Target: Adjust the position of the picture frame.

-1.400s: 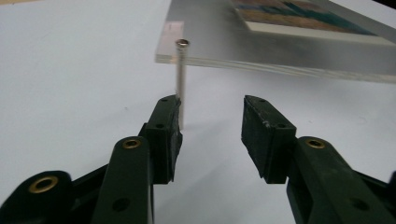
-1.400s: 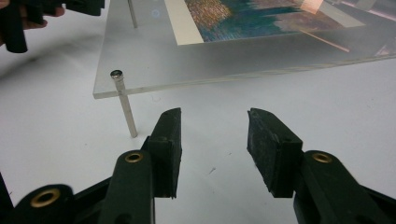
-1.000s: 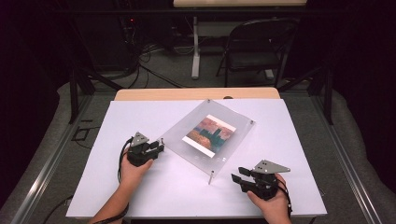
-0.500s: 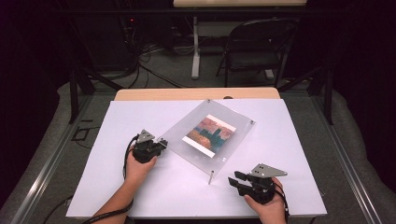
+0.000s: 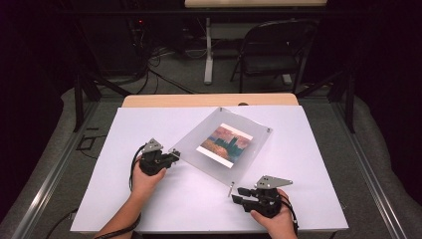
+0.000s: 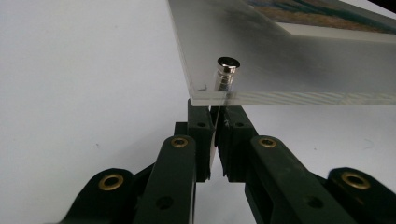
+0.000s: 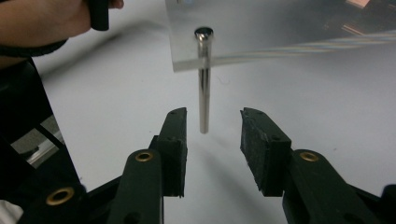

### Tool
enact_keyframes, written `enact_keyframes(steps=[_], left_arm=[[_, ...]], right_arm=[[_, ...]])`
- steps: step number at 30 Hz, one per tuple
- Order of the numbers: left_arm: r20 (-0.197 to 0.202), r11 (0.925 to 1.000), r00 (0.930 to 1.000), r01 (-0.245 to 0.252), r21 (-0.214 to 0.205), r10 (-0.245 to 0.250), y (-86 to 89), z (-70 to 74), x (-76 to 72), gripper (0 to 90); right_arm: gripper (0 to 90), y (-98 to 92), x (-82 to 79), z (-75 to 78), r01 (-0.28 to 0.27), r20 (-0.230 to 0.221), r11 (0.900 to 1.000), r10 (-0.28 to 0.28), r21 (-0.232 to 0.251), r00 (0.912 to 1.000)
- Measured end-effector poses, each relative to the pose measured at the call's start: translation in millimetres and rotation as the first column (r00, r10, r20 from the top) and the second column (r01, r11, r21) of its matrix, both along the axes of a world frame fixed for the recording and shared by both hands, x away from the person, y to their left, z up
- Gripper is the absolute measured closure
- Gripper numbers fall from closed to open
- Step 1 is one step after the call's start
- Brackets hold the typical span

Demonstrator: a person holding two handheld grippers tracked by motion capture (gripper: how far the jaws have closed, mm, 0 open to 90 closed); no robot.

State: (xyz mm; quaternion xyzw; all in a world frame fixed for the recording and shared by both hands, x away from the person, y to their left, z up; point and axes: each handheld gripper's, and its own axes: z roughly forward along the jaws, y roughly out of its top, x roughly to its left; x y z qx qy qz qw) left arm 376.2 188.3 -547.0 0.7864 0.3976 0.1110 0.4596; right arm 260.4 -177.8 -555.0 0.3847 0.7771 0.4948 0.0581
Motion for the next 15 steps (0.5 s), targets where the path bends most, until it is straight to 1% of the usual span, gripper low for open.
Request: enact_keyframes(steps=[2,3,5,9,11,12,14,15], left_arm=[[-0.006,1.0000,1.0000,0.005,-0.004,-0.005,-0.4,0.7,-2.2,84.0],[-0.005,0.9999,0.9999,0.014,-0.003,-0.014,-0.1,1.3,-3.0,83.9],[-0.007,0.9998,0.9998,0.017,-0.012,-0.017,-0.9,2.0,-5.1,83.9],[-0.008,0.9994,0.9994,0.034,-0.010,-0.034,-1.7,2.4,-8.8,84.0],[-0.001,0.9991,0.9992,0.040,-0.012,-0.040,-2.0,3.2,-10.1,84.1],[0.000,0.9990,0.9991,0.043,-0.012,-0.043,-2.1,3.6,-10.8,84.2],[0.003,0.9986,0.9987,0.051,-0.014,-0.051,-2.1,3.8,-12.2,84.3],[0.003,0.9986,0.9987,0.051,-0.014,-0.051,-2.1,3.8,-12.2,84.4]], right_arm=[[61.2,0.7,1.2,0.3,-0.004,-0.001,0.9997,0.005,0.023,1.0000],[61.8,1.8,1.5,0.4,-0.005,-0.007,0.9997,0.005,0.025,1.0000],[64.8,4.5,1.8,0.4,-0.007,0.016,1.0000,0.007,-0.003,0.9999],[76.3,3.8,3.9,-0.2,0.016,0.022,0.9998,-0.016,-0.012,0.9996],[83.4,1.8,4.6,0.3,0.000,-0.002,0.9999,0.000,0.016,1.0000],[83.9,1.6,4.2,1.0,-0.006,0.006,0.9999,0.006,0.011,1.0000],[84.9,2.6,2.4,3.6,-0.009,0.029,0.9997,0.010,-0.022,0.9995],[85.1,2.3,1.8,4.9,-0.008,0.037,0.9996,0.009,-0.026,0.9993]])
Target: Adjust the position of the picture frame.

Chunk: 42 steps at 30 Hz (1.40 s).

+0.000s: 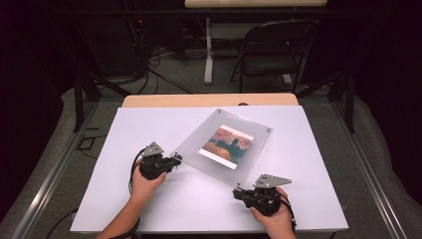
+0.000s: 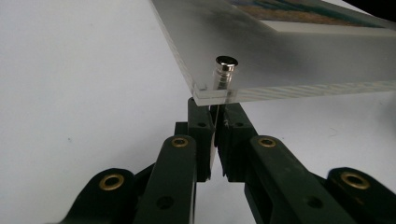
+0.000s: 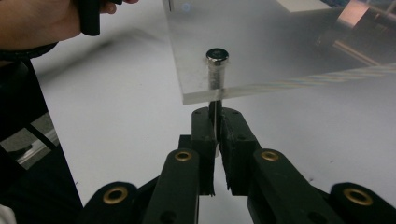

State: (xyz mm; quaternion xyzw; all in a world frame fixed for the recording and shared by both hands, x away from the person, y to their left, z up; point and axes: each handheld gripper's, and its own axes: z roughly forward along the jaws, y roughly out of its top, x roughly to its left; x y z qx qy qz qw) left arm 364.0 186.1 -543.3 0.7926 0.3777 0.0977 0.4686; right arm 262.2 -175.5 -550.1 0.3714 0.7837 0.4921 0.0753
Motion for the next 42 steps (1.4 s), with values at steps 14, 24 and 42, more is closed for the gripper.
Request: enact_keyframes(steps=[14,24,42], left_arm=[[-0.005,0.9980,0.9985,0.054,-0.033,-0.055,-9.6,3.8,-19.0,85.2],[-0.012,0.9965,0.9983,0.056,-0.062,-0.057,-13.6,7.5,-45.1,85.2],[-0.034,0.9946,0.9970,-0.072,-0.075,0.070,-12.3,2.3,-14.1,84.9]], right_arm=[[85.2,-27.1,15.1,4.8,0.105,-0.023,0.9942,-0.104,0.022,0.9943],[85.1,-41.7,43.5,5.5,0.173,-0.030,0.9836,-0.171,0.052,0.9847],[84.8,-27.8,74.4,7.5,0.194,-0.031,0.9803,-0.192,0.039,0.9808]])
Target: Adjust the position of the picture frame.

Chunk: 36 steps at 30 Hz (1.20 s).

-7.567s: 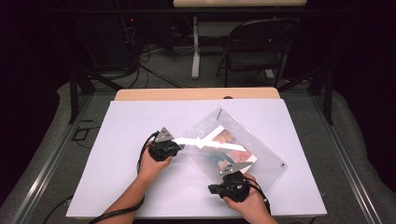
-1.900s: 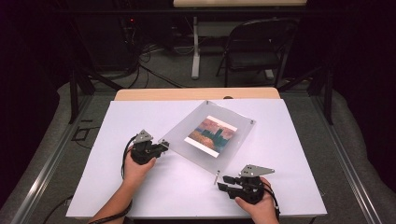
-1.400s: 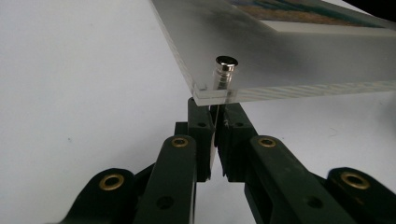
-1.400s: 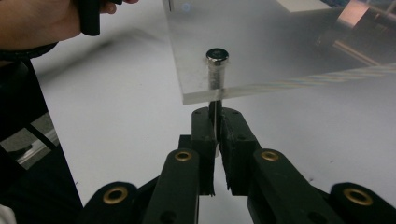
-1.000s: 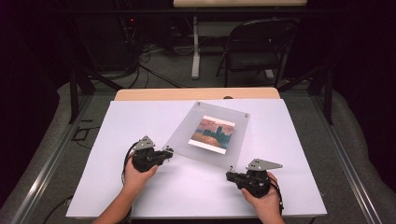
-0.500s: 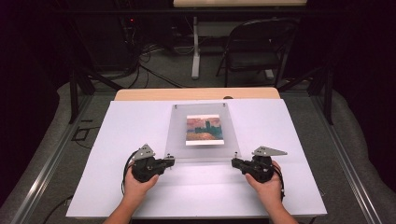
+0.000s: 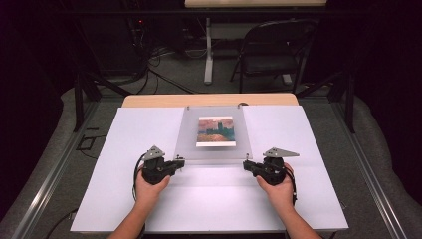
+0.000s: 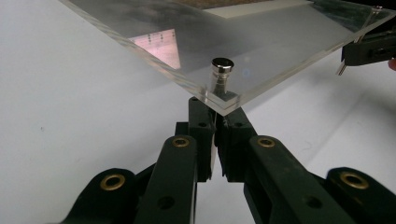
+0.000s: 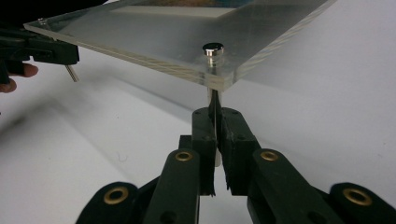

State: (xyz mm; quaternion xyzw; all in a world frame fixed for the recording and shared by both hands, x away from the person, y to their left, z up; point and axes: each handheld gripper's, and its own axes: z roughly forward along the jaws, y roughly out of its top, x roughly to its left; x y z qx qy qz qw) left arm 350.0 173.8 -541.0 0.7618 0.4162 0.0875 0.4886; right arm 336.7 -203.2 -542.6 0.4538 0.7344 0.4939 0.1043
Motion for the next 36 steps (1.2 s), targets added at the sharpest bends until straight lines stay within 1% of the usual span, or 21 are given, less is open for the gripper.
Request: enact_keyframes(steps=[3,4,6,8,9,10,13,15,16,17,18,21,24,28,30,32,36], left_arm=[[-0.002,1.0000,1.0000,-0.008,-0.006,0.008,-1.4,-1.3,3.5,84.8],[-0.002,1.0000,1.0000,-0.009,-0.004,0.009,-1.8,-1.9,4.2,84.8],[-0.005,1.0000,1.0000,-0.006,0.002,0.006,-2.0,-3.3,4.7,84.8],[-0.006,1.0000,1.0000,-0.001,0.008,0.001,-2.5,-5.1,4.5,84.7],[-0.007,0.9999,1.0000,-0.001,0.012,0.001,-2.6,-5.7,4.2,84.8],[-0.011,0.9999,0.9999,-0.001,0.016,0.002,-2.7,-6.2,3.8,84.8],[-0.016,0.9995,0.9999,-0.003,0.030,0.004,-2.8,-8.9,2.9,84.7],[-0.018,0.9991,0.9998,0.000,0.043,0.001,-3.6,-10.9,2.3,84.7],[-0.020,0.9989,0.9998,0.005,0.047,-0.004,-3.8,-11.5,2.0,84.7],[-0.019,0.9989,0.9998,0.004,0.047,-0.003,-4.1,-11.9,1.5,84.7],[-0.021,0.9987,0.9998,0.004,0.050,-0.003,-3.8,-12.3,1.1,84.7],[-0.028,0.9983,0.9996,0.002,0.058,0.000,-1.6,-14.5,1.0,84.6],[-0.038,0.9973,0.9993,0.004,0.073,-0.001,-1.1,-17.4,1.3,84.4],[-0.037,0.9964,0.9992,0.015,0.083,-0.012,-3.0,-18.3,0.9,84.4],[-0.040,0.9969,0.9991,0.019,0.077,-0.016,-3.7,-18.9,0.6,84.4],[-0.039,0.9969,0.9991,0.021,0.076,-0.018,-3.6,-19.1,0.6,84.2],[-0.041,0.9978,0.9991,0.017,0.064,-0.015,-3.0,-20.4,0.6,83.9]], right_arm=[[84.8,-0.7,5.7,0.7,0.005,0.007,1.0000,-0.005,-0.007,1.0000],[84.8,-0.8,6.7,0.7,0.006,-0.002,1.0000,-0.006,-0.008,1.0000],[84.6,-1.3,7.8,-1.8,0.009,-0.003,1.0000,-0.009,0.000,1.0000],[84.6,-2.1,7.0,-3.8,0.009,-0.009,1.0000,-0.009,-0.002,0.9999],[84.6,-1.8,6.8,-5.2,0.012,-0.004,0.9999,-0.012,0.004,0.9999],[84.6,-1.7,6.0,-5.6,0.015,-0.012,0.9999,-0.015,-0.001,0.9998],[84.5,-0.6,5.6,-9.3,0.012,-0.012,0.9999,-0.012,-0.006,0.9999],[84.3,-0.4,4.8,-11.0,0.012,-0.025,0.9999,-0.012,-0.013,0.9996],[84.1,-0.7,4.9,-12.5,0.013,-0.022,0.9998,-0.014,-0.015,0.9997],[84.0,-0.6,3.9,-13.1,0.017,-0.032,0.9998,-0.018,-0.012,0.9993],[84.0,-0.5,3.3,-13.6,0.017,-0.032,0.9998,-0.017,-0.015,0.9993],[83.9,1.8,2.3,-14.7,0.006,-0.039,0.9996,-0.007,-0.029,0.9992],[83.9,3.7,2.2,-16.8,-0.010,-0.053,0.9985,0.008,-0.053,0.9986],[83.6,2.7,3.0,-19.0,-0.005,-0.060,0.9987,0.002,-0.050,0.9982],[83.4,0.9,3.0,-19.2,-0.006,-0.065,0.9987,0.003,-0.050,0.9979],[83.3,0.6,2.9,-20.4,-0.001,-0.067,0.9993,-0.001,-0.038,0.9977],[83.2,0.1,3.6,-21.3,-0.006,-0.074,0.9991,0.003,-0.042,0.9973]])
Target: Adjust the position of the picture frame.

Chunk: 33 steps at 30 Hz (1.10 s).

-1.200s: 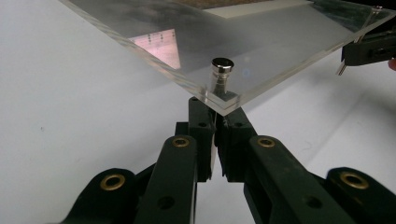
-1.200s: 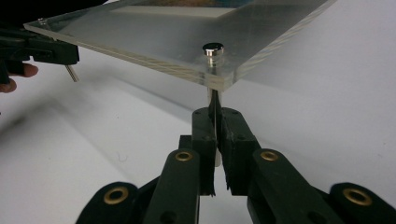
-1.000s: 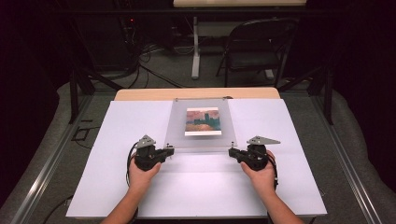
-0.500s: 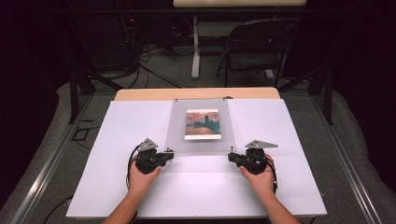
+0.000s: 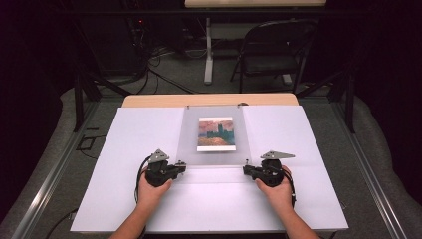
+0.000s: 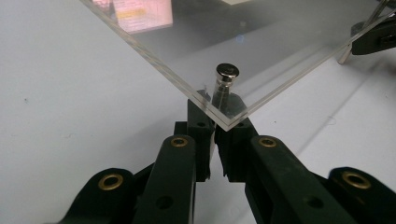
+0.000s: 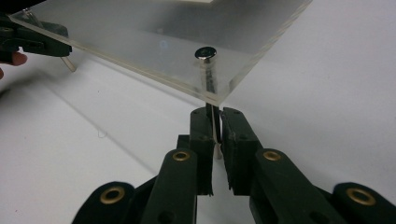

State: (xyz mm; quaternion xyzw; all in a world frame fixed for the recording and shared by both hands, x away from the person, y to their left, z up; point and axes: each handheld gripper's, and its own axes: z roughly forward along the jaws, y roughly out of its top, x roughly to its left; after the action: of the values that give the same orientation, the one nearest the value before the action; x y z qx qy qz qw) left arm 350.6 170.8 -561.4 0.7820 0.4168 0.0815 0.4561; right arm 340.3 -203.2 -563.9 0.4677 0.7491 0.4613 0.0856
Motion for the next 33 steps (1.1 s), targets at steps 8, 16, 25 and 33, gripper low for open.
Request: enact_keyframes(steps=[8,16,25,33], left_arm=[[0.005,1.0000,1.0000,0.001,0.003,-0.001,0.0,-0.4,-0.3,83.7],[0.018,1.0000,0.9998,0.002,-0.007,-0.002,-0.9,-0.1,-2.8,76.4],[0.061,0.9998,0.9980,-0.014,0.011,0.013,-0.5,3.4,-10.5,53.8],[0.078,0.9997,0.9968,-0.021,0.013,0.020,4.1,8.6,-18.7,41.5]], right_arm=[[83.1,-0.2,-0.5,-1.8,0.002,0.002,1.0000,-0.002,0.007,1.0000],[81.0,-1.7,-2.1,-0.1,-0.009,0.011,1.0000,0.009,0.000,0.9999],[57.1,-1.5,-10.7,5.7,-0.014,0.052,0.9989,0.017,-0.046,0.9985],[43.2,-1.0,-18.9,10.8,-0.026,0.079,0.9934,0.035,-0.112,0.9963]])
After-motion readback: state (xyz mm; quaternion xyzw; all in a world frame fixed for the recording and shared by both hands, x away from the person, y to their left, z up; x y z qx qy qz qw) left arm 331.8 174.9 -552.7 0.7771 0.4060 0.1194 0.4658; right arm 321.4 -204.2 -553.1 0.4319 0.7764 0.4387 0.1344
